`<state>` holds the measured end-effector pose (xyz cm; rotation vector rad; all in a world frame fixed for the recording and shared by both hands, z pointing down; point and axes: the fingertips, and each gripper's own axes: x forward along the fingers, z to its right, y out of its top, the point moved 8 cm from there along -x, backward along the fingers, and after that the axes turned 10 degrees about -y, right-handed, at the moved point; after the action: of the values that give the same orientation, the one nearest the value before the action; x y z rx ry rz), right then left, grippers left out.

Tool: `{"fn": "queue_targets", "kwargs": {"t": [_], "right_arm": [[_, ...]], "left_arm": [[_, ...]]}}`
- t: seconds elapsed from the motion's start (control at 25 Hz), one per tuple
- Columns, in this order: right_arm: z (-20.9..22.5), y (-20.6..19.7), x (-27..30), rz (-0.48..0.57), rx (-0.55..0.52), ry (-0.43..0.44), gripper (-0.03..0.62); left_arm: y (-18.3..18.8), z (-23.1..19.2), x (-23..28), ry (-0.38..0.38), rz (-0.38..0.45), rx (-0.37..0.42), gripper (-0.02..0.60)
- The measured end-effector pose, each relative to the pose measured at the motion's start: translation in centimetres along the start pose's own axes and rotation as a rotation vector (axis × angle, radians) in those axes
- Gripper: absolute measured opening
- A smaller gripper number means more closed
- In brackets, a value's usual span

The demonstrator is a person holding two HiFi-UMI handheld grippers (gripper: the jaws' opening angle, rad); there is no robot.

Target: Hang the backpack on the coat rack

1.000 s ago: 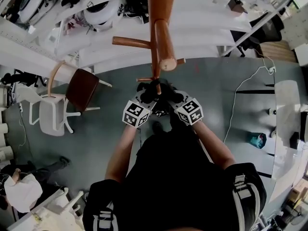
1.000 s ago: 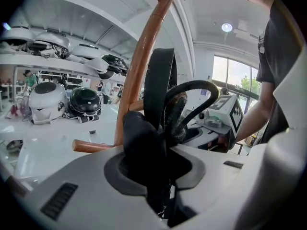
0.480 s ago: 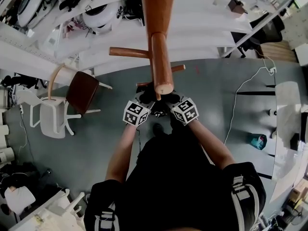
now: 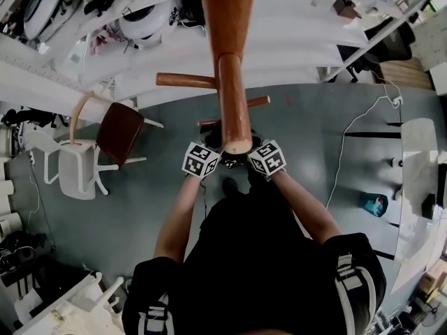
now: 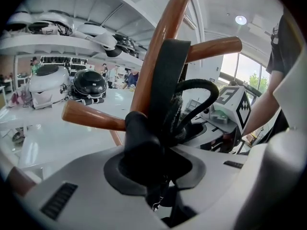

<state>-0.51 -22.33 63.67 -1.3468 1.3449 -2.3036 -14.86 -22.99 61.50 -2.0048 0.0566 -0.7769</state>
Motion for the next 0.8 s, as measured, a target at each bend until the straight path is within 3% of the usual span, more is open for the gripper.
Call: {"fn": "queue_targets", "kwargs": {"t": [0.48, 0.8], "right_arm": [[0.6, -0.4, 1.2, -0.018, 0.007, 0.005, 0.083], [0.7, -0.9, 2.0, -0.002, -0.043, -0.02, 0.151]], "left_arm": [[-0.9, -1.2, 0.8, -0.011, -0.001, -0.008, 0.117], [-2.3, -1.9, 0.5, 0.024, 0.046, -0.08, 0.183]]}}
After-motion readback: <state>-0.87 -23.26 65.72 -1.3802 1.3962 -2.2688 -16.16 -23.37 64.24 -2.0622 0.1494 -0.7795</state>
